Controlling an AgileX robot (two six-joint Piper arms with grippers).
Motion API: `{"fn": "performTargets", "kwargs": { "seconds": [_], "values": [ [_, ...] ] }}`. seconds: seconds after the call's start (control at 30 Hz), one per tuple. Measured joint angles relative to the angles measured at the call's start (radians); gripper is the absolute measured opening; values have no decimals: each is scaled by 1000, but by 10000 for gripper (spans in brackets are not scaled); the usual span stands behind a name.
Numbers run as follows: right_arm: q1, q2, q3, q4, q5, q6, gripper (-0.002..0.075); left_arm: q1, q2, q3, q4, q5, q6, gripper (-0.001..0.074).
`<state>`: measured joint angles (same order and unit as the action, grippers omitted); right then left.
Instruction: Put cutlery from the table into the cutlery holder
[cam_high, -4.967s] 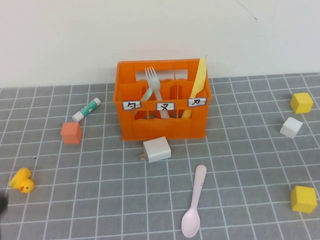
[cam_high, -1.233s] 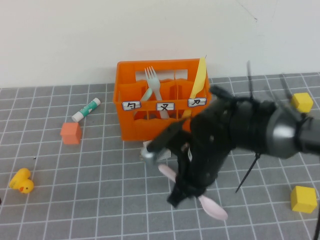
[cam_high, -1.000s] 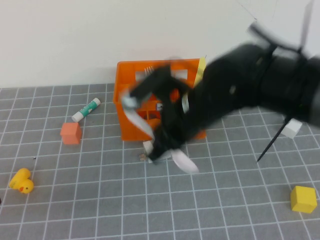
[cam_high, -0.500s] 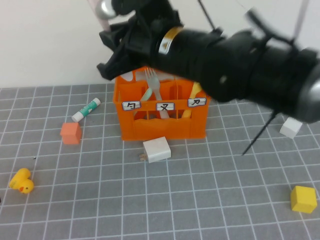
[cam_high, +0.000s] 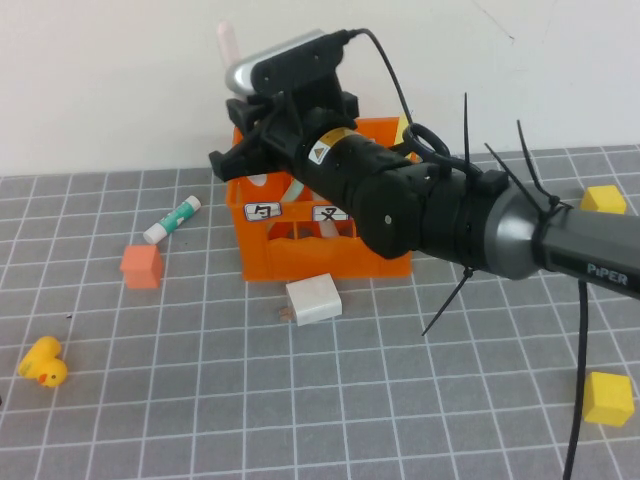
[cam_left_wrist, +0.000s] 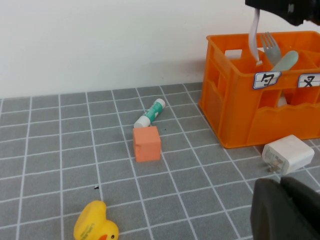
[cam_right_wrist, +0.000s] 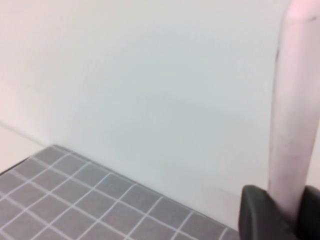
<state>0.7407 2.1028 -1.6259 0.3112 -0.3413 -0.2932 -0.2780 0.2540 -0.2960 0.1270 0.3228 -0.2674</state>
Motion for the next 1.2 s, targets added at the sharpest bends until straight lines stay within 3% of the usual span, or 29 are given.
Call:
{"fn": "performTargets", "kwargs": {
  "seconds": [0.43,0.5,0.67,0.8,0.93,1.13,1.2],
  "values": [
    [-6,96,0,-15,-108,-3,129,0,0,0,0,0,0,-1],
    [-6,105,0,-15,-114,13,185,0,0,0,0,0,0,-1],
    [-6,107,0,9,-121,67,477,0,0,0,1,0,0,-1],
    [-6,95,0,-19,-123,55,520,0,0,0,7,0,0,-1],
    [-6,13,0,-133,-81,22,436,0,0,0,15,-2,0,-1],
    [2,-230,0,-252,147,10,106,0,0,0,34,-2,3,-1],
    [2,-309,0,-288,290,-2,48,0,0,0,36,-2,3,-1]
  ]
}}
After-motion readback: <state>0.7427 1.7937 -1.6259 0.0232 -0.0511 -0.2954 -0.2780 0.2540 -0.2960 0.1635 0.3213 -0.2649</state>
